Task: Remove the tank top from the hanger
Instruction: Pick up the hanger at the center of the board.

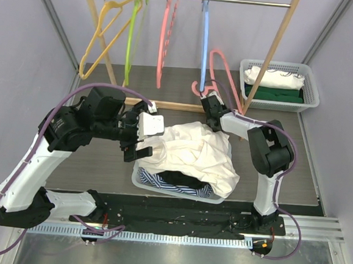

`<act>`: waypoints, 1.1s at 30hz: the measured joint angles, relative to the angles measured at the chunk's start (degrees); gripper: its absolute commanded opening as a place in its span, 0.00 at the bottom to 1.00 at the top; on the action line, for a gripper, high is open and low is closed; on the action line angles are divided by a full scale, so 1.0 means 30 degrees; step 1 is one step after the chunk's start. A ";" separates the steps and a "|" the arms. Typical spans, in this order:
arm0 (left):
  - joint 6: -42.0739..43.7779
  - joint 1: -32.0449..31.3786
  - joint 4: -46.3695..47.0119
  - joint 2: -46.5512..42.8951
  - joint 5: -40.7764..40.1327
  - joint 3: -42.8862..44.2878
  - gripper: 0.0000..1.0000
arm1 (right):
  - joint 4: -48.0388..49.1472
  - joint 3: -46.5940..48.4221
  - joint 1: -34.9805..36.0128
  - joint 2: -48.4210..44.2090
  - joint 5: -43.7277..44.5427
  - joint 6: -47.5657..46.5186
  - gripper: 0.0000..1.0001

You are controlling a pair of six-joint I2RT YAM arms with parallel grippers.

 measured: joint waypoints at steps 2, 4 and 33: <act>-0.0044 0.0000 0.0000 0.0000 0.0000 0.0000 1.00 | 0.0423 -0.0350 -0.0007 -0.0189 0.0270 -0.0124 0.01; -0.0058 0.0000 0.0000 -0.0022 0.0007 -0.0007 1.00 | 0.0685 -0.0721 0.0000 -0.0758 0.0656 -0.0219 0.01; -0.0532 0.0270 0.0015 -0.0517 0.1064 0.0000 1.00 | -1.4294 1.2320 -0.2142 -1.1183 -1.6757 0.7657 0.01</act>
